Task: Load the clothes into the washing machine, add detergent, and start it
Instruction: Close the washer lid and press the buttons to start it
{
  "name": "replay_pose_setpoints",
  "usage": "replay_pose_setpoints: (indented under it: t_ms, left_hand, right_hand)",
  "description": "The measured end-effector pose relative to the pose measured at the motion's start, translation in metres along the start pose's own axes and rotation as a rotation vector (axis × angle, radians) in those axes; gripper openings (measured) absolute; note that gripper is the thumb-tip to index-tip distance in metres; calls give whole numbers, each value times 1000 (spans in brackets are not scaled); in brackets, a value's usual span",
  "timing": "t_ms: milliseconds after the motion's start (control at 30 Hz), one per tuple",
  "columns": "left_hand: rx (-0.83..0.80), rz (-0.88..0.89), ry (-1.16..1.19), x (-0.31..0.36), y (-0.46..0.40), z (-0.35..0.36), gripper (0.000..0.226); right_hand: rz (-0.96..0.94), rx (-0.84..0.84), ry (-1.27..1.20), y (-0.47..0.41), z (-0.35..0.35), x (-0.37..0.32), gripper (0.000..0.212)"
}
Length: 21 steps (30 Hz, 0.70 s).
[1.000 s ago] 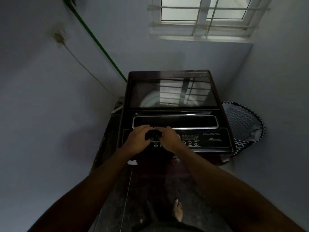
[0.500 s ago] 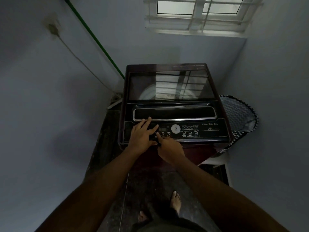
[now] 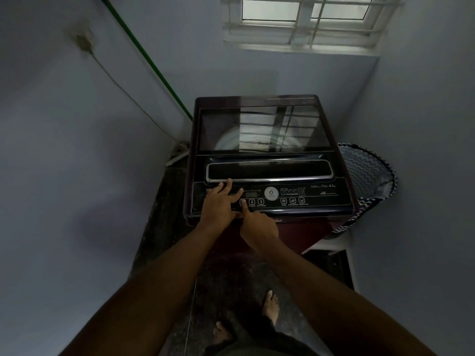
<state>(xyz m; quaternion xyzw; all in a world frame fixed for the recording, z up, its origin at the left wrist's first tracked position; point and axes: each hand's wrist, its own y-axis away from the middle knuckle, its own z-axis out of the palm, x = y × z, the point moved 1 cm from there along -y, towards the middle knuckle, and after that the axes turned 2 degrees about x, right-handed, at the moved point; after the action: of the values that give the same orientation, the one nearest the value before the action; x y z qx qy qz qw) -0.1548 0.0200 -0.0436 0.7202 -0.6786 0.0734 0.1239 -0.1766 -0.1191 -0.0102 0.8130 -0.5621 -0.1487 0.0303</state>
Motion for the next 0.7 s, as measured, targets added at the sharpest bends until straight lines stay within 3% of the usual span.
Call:
replay_pose_setpoints:
  t_ms: [300, 567, 700]
  left_hand:
    - [-6, -73, -33, 12, -4, -8, 56]
    - [14, -81, 15, 12, -4, -8, 50]
    - [0, -78, 25, 9, -6, -5, 52]
  right_hand:
    - [-36, 56, -14, -20, -2, 0, 36]
    - [-60, 119, -20, -21, 2, 4, 29]
    - [-62, 66, -38, -28, -2, 4, 20]
